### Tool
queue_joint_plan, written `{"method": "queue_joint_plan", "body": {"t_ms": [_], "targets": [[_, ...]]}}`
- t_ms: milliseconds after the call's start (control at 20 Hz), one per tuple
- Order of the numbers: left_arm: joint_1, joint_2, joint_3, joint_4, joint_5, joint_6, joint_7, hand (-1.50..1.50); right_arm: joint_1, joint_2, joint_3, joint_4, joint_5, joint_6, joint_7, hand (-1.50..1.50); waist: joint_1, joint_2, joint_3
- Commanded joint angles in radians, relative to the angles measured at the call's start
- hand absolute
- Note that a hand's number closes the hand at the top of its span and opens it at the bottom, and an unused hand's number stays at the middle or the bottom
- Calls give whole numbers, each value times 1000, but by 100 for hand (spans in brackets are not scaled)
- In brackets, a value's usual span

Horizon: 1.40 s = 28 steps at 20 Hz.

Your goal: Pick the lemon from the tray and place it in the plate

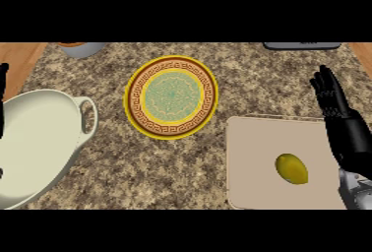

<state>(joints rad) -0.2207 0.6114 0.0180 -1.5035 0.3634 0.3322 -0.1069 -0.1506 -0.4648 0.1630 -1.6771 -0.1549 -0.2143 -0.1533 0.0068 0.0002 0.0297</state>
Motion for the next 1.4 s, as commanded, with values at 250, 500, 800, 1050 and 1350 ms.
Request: {"method": "queue_joint_plan", "body": {"t_ms": [250, 500, 800, 1050, 1350], "targets": [[157, 35, -140, 63, -126, -59, -5, 0, 23, 268, 27, -126, -594, 355, -80, -150, 13, 12, -9], [296, -22, -215, 48, -183, -28, -48, 0, 271, 231, -233, -28, -652, 441, -354, -150, -32, -4, -23], [297, -46, -209, 120, -210, -48, -121, 0, 420, 130, -408, 106, -897, 828, -399, -150, -24, 0, -28], [306, -30, -203, 57, -232, -45, -79, 0, 448, 5, -455, 210, -730, 1035, -415, -150, -12, -1, -28], [342, -30, -214, 6, -238, -46, -60, 0, 423, -121, -514, 181, -418, 1010, -417, -150, 0, -3, -27]]}}
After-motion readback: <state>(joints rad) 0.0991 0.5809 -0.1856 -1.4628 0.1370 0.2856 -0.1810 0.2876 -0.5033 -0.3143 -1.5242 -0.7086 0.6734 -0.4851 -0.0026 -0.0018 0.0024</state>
